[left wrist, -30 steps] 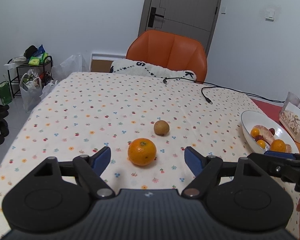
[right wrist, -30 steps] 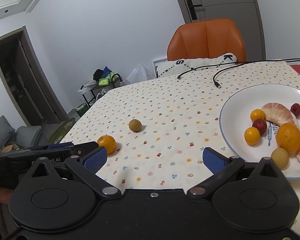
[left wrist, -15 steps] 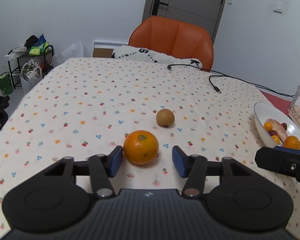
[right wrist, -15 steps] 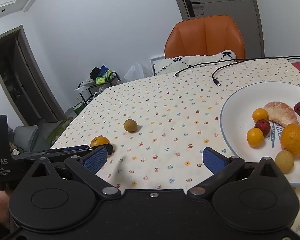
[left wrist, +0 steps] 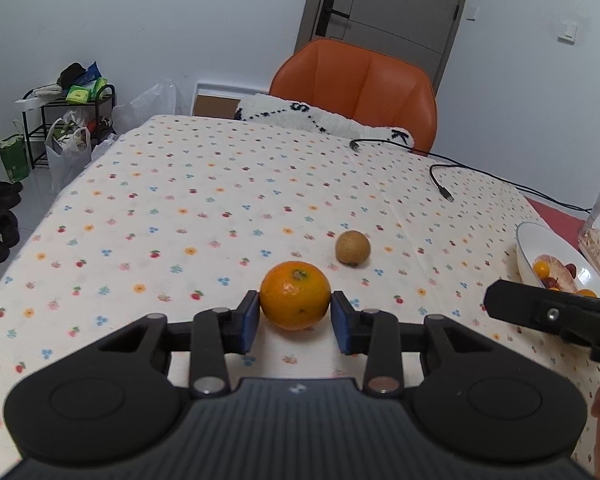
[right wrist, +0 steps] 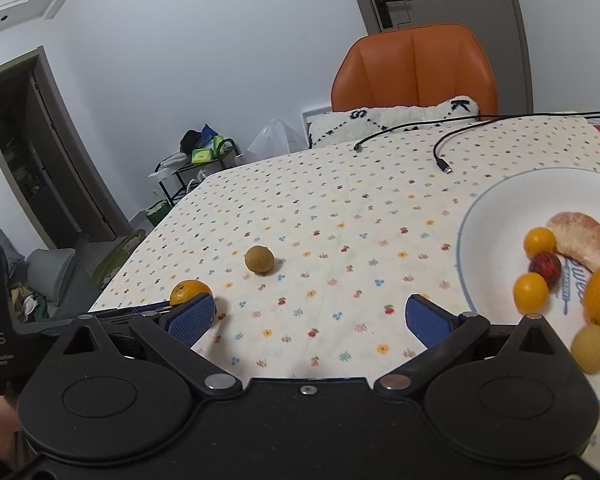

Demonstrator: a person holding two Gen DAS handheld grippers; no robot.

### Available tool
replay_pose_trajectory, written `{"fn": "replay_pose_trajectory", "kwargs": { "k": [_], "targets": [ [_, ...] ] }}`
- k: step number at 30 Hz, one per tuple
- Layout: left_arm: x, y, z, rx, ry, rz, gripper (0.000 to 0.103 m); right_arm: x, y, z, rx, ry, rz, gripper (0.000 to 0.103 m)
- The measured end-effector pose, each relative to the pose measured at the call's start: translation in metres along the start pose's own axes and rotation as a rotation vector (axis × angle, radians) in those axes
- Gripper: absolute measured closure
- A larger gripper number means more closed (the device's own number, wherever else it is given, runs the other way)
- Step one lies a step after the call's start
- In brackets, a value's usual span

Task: Organize fruits
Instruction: 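Grasp the large orange with the left gripper while the right gripper grasps the brown fruit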

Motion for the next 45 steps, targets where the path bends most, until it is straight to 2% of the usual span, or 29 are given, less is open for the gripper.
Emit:
{"fn": "replay_pose_trajectory", "kwargs": {
  "k": [9,14,20,26,34,39,41,45],
  "targets": [
    [-0.022,-0.004,-0.007,0.012,-0.023,-0.028,0.066,-0.016,-0.008,0.019,-0.004,-0.02,-0.027,0.001],
    [-0.038,-0.007,-0.01,0.02,-0.046,-0.052,0.066,-0.026,-0.01,0.031,-0.021,-0.038,-0.047,0.015],
    [-0.058,-0.012,-0.013,0.032,-0.073,-0.08,0.066,-0.036,-0.009,0.049,-0.046,-0.027,-0.074,0.026],
    [-0.076,-0.012,-0.013,0.031,-0.106,-0.094,0.066,-0.044,-0.013,0.067,-0.062,-0.021,-0.088,0.037],
    [-0.097,-0.012,-0.015,0.03,-0.127,-0.124,0.066,-0.055,-0.016,0.092,-0.084,-0.009,-0.121,0.047],
    [-0.101,-0.009,-0.013,0.019,-0.121,-0.127,0.066,-0.056,-0.016,0.105,-0.101,0.009,-0.124,0.062],
    [-0.101,-0.009,-0.012,0.02,-0.123,-0.124,0.066,-0.054,-0.015,0.108,-0.104,0.023,-0.124,0.077],
    [-0.101,-0.009,-0.013,0.026,-0.124,-0.119,0.066,-0.053,-0.012,0.105,-0.108,0.006,-0.112,0.077]
  ]
}}
Point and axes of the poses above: each gripper's, at about its wrist camera, not at the fingertips, and z roughly the way its jaws point, x to its right, y to its underside, the point moved 9 cm from there along z, roughly the way its jaws point, and after that the axes turned 1 degree about -y, right-handed, at the moved point
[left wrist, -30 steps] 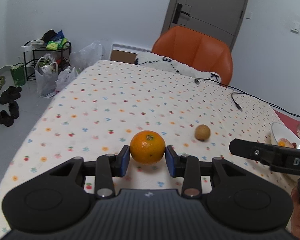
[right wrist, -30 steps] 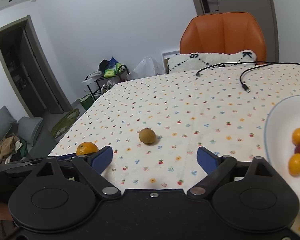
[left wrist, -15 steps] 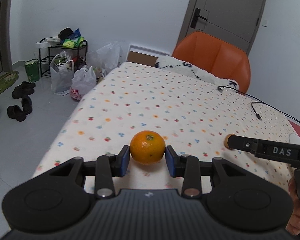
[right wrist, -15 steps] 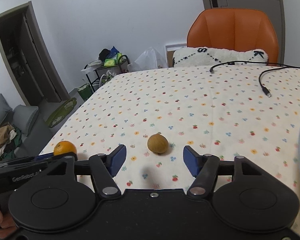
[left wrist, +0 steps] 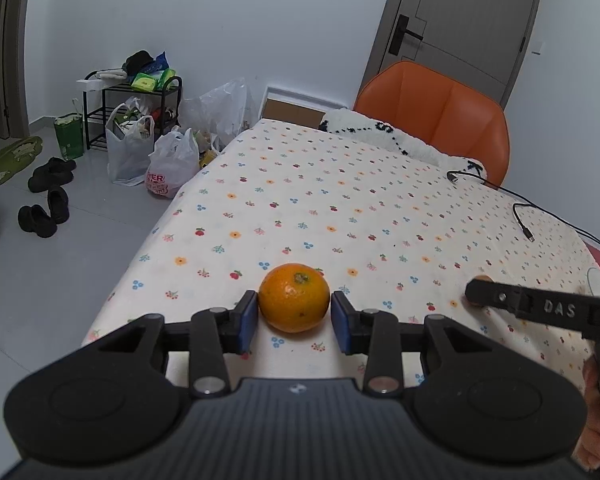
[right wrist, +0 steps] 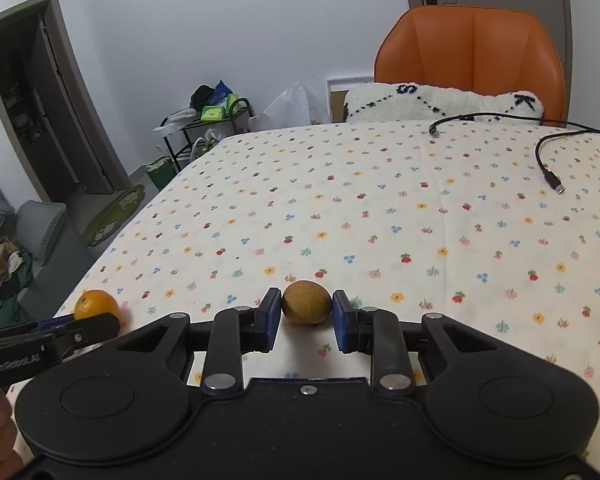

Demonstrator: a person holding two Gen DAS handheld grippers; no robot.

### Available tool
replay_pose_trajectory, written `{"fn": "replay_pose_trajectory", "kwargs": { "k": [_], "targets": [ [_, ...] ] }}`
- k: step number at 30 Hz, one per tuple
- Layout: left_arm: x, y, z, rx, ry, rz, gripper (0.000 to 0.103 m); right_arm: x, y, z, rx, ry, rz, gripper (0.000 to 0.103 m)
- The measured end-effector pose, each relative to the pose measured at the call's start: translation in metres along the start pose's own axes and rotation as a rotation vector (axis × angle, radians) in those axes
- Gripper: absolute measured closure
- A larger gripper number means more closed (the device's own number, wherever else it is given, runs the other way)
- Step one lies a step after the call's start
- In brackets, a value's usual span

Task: Organize fruits
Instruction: 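Carry the orange and brown fruit over the white plate with both grippers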

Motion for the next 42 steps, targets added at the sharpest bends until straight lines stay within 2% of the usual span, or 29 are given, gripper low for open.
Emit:
{"fn": "replay_pose_trajectory", "kwargs": {
  "k": [16,42],
  "targets": [
    [0.03,0.005,-0.017,0.02,0.076,0.024,0.066,0.004,0.018,-0.034,0.014,-0.004,0.009,0.077],
    [0.102,0.013,-0.042,0.05,0.163,0.103,0.066,0.042,0.028,-0.112,0.124,0.039,0.083,0.077]
  ]
}}
Point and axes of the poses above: each gripper's, at about its wrist camera, not at the fingertips, and z roughly the way its jaws point, x to its right, y to its underside, the point moved 9 cm from there along z, roughly the way its jaws point, and after that the axes turned 1 degree about -y, right-handed, at the moved point
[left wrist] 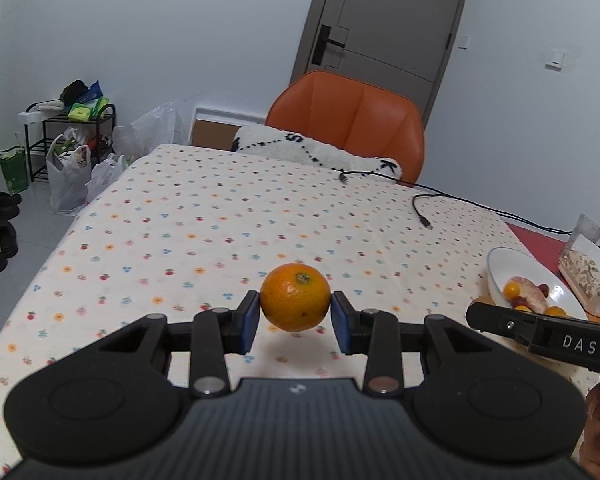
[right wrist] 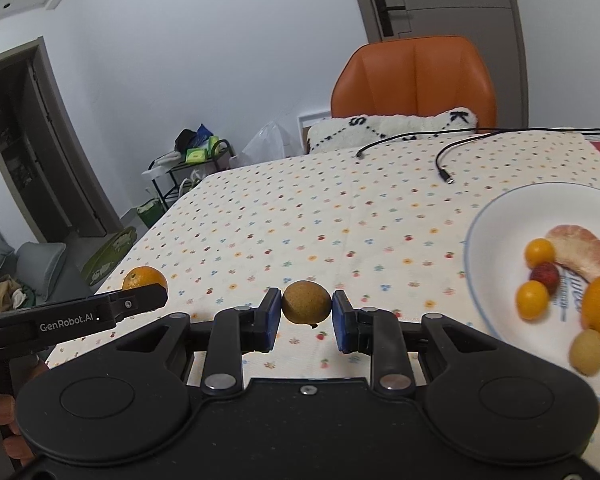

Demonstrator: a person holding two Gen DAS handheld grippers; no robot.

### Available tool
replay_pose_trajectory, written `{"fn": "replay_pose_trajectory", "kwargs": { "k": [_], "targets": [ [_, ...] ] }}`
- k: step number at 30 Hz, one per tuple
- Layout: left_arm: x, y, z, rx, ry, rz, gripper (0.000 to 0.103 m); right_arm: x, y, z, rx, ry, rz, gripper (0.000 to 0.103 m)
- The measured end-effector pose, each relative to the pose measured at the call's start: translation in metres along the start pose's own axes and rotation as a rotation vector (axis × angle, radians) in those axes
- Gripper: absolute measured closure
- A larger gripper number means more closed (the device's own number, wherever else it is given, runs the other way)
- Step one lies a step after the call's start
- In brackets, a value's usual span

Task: Organize fruits
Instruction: 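Carry the orange and brown fruit over the white plate with both grippers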

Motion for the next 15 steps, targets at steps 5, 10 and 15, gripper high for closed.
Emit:
{"fn": "replay_pose_trajectory", "kwargs": {
  "k": [5,10,15],
  "targets": [
    [0.014,0.003,-0.001,0.0,0.023,0.016,0.066,0.012,0.002,-0.013,0.017,0.02,0.015,0.077],
    [0.03,0.003,-0.002,0.004,0.047,0.03,0.066,0.026,0.003,-0.026,0.034,0.044,0.029,0.077],
    [0.043,0.005,-0.001,0.003,0.065,0.042,0.066,0.04,0.004,-0.037,0.046,0.069,0.047,0.077]
  ]
}}
Point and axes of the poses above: each gripper's, at about its wrist camera, not at the fingertips, and z roughly the way its jaws point, x to its right, y to its underside, the point moved 9 cm from there along z, roughly the way its jaws point, and after that the axes turned 1 degree about -y, right-handed, at the moved point
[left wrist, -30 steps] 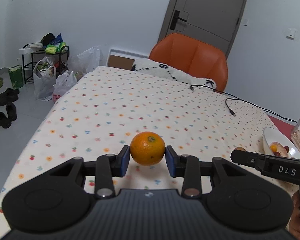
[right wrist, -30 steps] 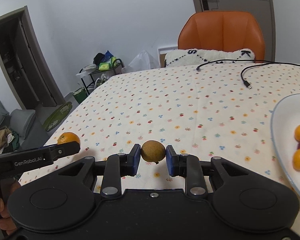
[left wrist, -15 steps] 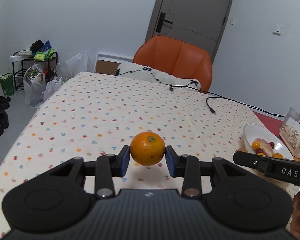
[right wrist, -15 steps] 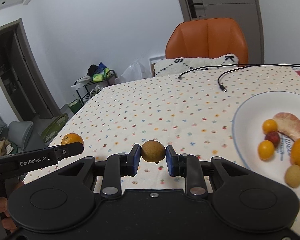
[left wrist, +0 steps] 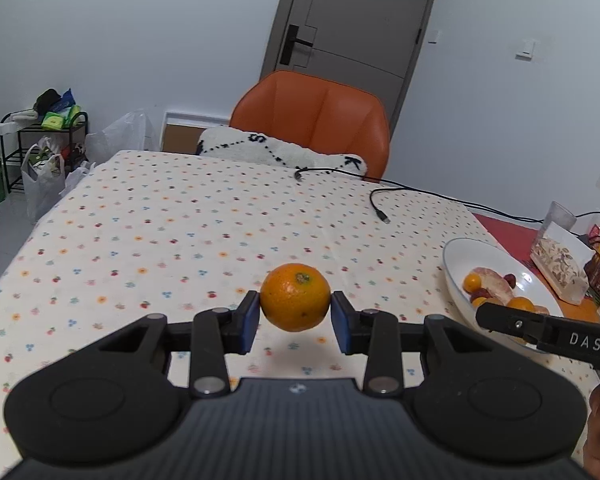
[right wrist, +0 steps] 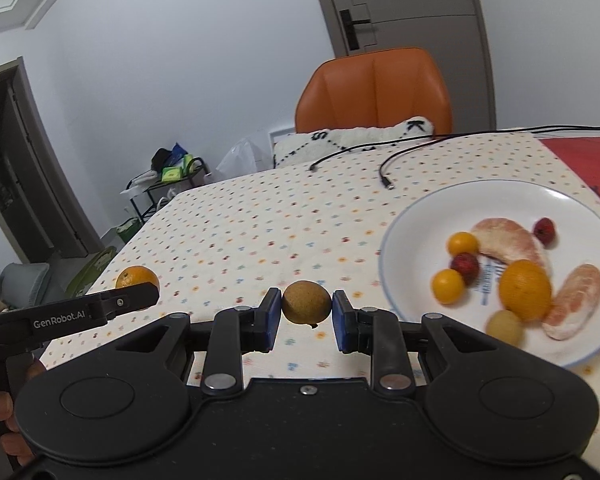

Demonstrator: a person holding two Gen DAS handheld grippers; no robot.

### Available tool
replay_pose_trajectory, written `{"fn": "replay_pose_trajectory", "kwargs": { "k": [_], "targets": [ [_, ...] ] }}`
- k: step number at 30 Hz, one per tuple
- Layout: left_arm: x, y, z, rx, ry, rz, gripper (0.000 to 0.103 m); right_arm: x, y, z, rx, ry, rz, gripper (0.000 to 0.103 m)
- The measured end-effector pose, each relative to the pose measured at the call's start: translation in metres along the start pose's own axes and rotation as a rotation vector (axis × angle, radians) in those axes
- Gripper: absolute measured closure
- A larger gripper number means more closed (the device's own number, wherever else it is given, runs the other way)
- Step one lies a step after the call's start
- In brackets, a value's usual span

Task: Organize fruits
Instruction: 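Carry the orange and brown fruit over the white plate with both grippers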

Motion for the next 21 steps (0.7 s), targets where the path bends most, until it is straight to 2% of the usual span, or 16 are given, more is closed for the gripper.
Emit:
{"fn": "replay_pose_trajectory", "kwargs": {
  "k": [21],
  "targets": [
    [0.06,0.005,0.014,-0.018,0.083,0.062,0.066,0.069,0.002,-0.043,0.056,0.11,0.085,0.077]
  ]
}}
Point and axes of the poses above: each gripper's, at about its wrist camera, not at the fingertips, and z roughly the way its jaws point, x to its right, y to its underside, the point moved 9 cm from there along z, roughly the way its jaws point, and after that the axes turned 1 degree about -y, right-handed, at the moved point
